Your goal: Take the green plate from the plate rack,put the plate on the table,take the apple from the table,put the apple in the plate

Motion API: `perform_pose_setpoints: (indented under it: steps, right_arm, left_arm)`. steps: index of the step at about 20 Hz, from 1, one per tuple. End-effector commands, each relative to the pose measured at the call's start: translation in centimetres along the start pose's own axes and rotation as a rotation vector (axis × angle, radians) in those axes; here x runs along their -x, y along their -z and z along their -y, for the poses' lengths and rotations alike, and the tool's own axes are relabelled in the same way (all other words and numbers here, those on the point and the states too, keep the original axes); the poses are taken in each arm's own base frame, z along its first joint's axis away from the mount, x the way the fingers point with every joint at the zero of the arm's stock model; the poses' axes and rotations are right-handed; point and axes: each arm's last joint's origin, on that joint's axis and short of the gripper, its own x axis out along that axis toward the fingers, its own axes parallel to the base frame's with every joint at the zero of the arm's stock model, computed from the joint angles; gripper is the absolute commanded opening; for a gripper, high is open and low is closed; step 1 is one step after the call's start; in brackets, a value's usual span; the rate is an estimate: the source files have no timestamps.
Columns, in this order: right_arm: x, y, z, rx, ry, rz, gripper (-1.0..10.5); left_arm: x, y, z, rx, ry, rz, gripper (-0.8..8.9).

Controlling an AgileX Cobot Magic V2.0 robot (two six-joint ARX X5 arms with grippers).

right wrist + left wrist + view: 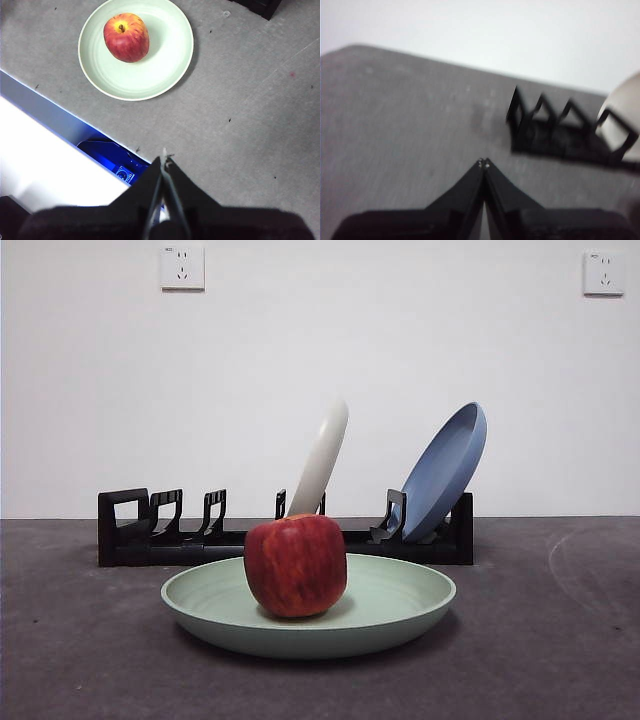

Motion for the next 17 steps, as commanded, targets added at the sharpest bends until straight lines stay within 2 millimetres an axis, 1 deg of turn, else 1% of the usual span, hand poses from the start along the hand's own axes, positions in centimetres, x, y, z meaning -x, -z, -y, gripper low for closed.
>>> perform_pose_setpoints:
  steps: [1, 7, 17]
  right_arm:
    - [-0.08, 0.24, 0.04, -0.008, 0.007, -0.023, -0.2]
    - [-0.08, 0.23, 0.06, -0.008, 0.014, -0.021, -0.2]
    - [-0.08, 0.23, 0.07, -0.008, 0.017, -0.021, -0.2]
  left_arm:
    - [-0.06, 0.36, -0.06, -0.059, 0.009, -0.021, -0.03]
    - [-0.06, 0.37, 0.04, -0.068, 0.046, -0.027, -0.03]
    - [-0.12, 0.43, 0.02, -0.069, 0.038, -0.036, -0.03]
